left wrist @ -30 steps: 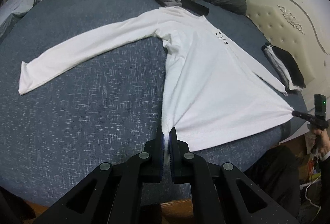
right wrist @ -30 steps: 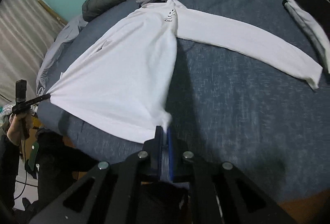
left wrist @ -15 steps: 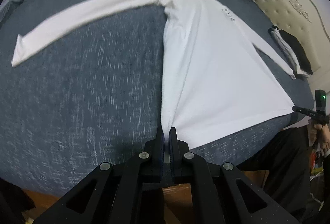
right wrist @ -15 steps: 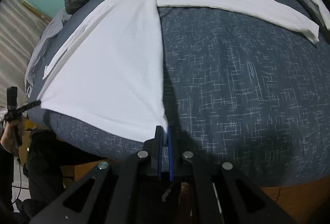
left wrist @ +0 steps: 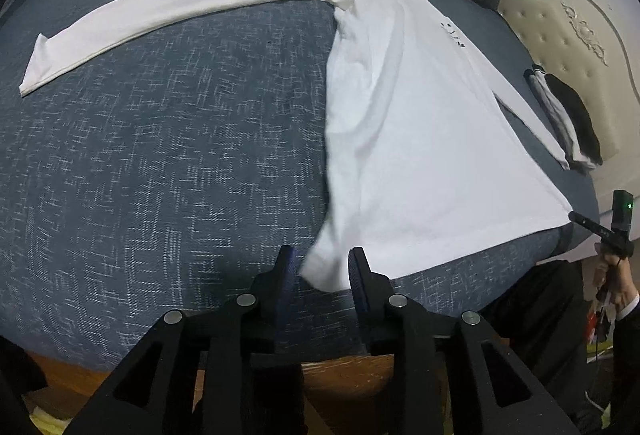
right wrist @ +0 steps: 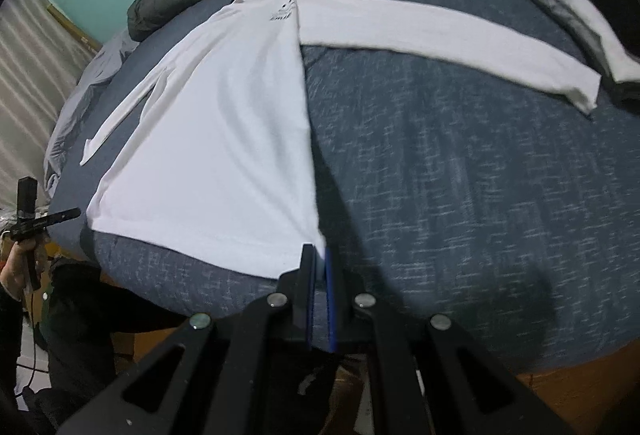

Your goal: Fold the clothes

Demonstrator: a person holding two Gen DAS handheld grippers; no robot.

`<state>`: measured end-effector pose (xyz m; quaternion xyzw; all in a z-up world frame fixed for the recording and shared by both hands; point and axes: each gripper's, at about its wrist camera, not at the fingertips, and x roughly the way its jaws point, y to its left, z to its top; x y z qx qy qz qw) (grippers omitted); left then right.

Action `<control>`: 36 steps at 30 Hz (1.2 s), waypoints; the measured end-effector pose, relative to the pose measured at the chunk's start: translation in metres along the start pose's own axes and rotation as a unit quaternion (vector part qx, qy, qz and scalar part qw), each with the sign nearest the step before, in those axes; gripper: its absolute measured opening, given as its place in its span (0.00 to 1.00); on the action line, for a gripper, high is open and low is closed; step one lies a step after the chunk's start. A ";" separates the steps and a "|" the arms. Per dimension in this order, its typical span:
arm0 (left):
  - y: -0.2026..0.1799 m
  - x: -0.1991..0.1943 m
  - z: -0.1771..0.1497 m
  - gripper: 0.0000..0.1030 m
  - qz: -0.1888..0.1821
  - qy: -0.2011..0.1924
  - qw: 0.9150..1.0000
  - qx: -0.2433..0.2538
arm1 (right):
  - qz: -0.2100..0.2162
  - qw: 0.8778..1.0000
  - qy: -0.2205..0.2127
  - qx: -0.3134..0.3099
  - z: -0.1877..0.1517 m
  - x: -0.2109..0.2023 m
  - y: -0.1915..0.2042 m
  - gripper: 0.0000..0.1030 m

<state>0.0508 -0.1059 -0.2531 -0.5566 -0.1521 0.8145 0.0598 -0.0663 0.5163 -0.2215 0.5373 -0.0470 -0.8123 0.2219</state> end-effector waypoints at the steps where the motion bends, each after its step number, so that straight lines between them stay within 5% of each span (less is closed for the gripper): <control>1: 0.001 0.001 0.001 0.29 -0.001 0.000 1.000 -0.002 | -0.003 1.000 -0.005 0.002 0.000 -0.002 -0.001 0.04; 21: -0.029 0.038 0.008 0.29 -0.005 0.040 0.998 0.053 | -0.019 1.000 -0.014 0.014 -0.005 -0.008 -0.010 0.04; 24: -0.033 0.038 0.008 0.08 -0.005 0.040 0.997 0.062 | -0.016 1.000 -0.013 0.017 -0.005 -0.008 -0.012 0.04; 36: -0.014 -0.018 0.010 0.04 -0.015 -0.017 0.999 0.033 | -0.003 1.000 -0.020 0.018 -0.003 -0.017 -0.009 0.04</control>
